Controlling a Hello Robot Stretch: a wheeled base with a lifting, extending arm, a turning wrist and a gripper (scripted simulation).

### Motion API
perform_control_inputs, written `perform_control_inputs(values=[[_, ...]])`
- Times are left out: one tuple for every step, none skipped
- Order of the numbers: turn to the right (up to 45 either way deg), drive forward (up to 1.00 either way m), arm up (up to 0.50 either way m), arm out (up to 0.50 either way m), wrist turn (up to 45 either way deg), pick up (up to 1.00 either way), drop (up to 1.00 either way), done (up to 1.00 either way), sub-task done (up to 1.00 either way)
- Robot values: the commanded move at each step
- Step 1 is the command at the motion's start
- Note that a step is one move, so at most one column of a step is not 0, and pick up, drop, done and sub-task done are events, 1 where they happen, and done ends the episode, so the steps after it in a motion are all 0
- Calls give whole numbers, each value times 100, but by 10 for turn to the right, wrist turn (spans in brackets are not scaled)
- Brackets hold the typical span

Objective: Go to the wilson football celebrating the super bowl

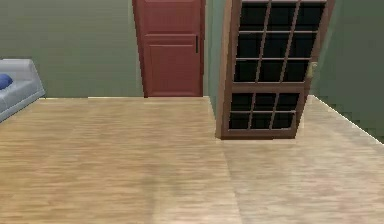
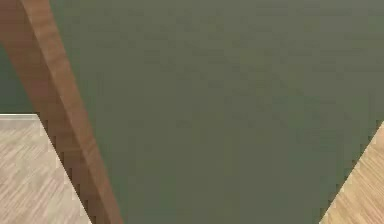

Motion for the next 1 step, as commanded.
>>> perform_control_inputs(values=[[-180, 0, 0, 0, 0, 0, 0, 0, 0]])
